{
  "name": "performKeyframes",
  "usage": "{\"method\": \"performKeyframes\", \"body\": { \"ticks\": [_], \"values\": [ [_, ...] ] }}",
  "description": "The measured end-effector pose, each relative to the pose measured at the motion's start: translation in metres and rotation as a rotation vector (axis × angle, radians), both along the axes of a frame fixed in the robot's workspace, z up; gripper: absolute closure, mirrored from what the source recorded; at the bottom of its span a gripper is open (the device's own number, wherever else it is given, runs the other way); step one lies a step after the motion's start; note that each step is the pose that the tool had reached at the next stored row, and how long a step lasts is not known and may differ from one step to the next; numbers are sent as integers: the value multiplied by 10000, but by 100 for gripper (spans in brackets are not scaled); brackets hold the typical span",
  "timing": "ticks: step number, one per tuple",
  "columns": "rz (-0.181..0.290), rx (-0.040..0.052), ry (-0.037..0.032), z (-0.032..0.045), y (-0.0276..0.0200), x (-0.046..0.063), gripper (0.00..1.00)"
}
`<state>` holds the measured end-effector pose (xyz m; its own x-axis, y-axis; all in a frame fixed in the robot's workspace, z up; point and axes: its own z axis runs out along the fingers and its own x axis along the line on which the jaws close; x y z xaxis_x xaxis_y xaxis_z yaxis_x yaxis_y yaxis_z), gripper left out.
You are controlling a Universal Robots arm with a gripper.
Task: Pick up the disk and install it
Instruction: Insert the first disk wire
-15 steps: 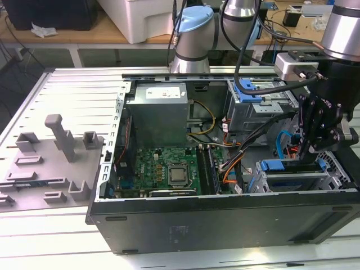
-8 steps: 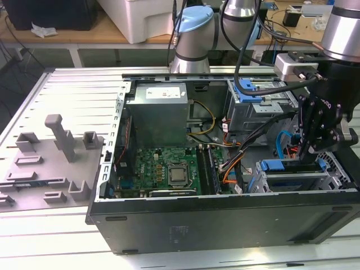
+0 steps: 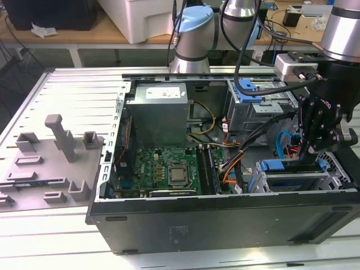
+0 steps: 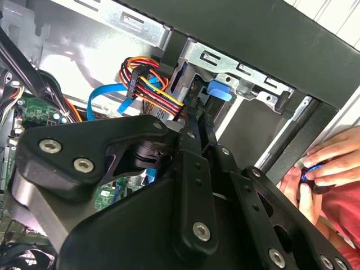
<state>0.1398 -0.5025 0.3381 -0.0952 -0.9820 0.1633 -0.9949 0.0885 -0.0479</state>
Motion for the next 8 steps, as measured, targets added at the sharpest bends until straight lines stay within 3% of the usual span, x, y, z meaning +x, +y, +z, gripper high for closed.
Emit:
{"method": "performKeyframes", "body": {
  "ticks": [8],
  "values": [
    [0,-2,-1,26,1,0,83]
  ]
}}
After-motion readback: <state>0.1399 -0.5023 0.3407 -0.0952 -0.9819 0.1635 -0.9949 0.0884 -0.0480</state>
